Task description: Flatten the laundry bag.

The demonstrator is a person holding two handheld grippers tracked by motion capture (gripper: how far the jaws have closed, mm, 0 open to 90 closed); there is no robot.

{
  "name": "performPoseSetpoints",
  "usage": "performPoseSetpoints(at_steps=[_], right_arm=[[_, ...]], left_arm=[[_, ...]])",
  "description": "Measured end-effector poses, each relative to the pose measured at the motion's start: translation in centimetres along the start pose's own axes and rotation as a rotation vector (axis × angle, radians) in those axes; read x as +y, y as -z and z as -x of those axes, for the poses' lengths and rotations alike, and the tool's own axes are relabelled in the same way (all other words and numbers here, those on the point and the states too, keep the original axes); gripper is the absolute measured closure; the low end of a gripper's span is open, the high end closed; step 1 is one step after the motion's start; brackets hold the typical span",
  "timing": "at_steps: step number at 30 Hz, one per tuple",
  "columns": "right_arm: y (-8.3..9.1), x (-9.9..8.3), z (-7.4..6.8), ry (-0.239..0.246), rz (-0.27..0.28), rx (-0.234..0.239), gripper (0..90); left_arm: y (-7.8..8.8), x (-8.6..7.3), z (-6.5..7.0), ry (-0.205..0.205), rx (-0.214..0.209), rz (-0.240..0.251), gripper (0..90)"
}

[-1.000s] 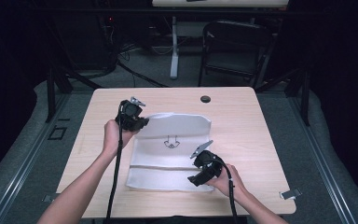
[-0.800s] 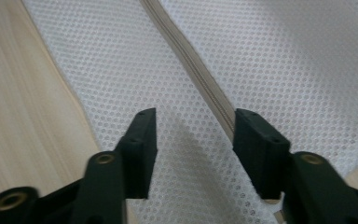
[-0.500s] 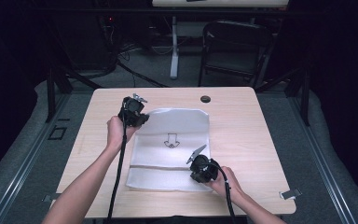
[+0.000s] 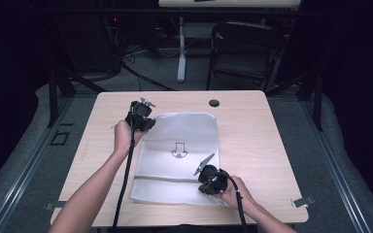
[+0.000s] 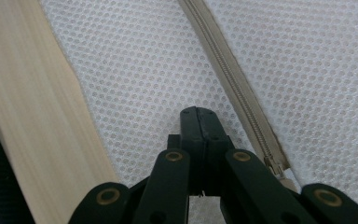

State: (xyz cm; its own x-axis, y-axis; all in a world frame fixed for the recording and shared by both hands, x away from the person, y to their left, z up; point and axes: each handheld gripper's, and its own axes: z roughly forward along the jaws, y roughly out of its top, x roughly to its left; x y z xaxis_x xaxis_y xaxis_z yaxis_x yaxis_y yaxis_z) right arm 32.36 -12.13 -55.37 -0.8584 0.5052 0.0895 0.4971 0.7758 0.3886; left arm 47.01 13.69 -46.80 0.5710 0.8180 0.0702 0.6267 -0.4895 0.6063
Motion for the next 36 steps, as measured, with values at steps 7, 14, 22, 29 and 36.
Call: performPoseSetpoints(at_steps=[7, 14, 22, 29, 36], right_arm=[[0.4, -1.0, -0.4, 0.017, -0.013, 0.037, 90.0], [0.4, -1.0, -0.3, 0.019, -0.016, 0.038, 90.0], [0.4, -1.0, -0.3, 0.011, -0.019, 0.034, 90.0], [0.4, -0.9, -0.2, 0.002, -0.017, 0.045, 89.7], [0.4, -1.0, -0.2, -0.015, -0.017, 0.044, 88.3]], left_arm=[[-0.9, -0.6, -0.5, 0.017, 0.001, -0.029, 87.8], [-2.2, -1.3, -1.9, 0.075, 0.019, -0.020, 85.2], [-2.4, -2.0, -3.1, 0.139, -0.021, 0.053, 48.2], [-1.4, -2.2, -3.4, 0.121, 0.007, 0.088, 14.0], [-0.6, -2.3, -3.7, 0.127, -0.025, 0.119, 7.0]])
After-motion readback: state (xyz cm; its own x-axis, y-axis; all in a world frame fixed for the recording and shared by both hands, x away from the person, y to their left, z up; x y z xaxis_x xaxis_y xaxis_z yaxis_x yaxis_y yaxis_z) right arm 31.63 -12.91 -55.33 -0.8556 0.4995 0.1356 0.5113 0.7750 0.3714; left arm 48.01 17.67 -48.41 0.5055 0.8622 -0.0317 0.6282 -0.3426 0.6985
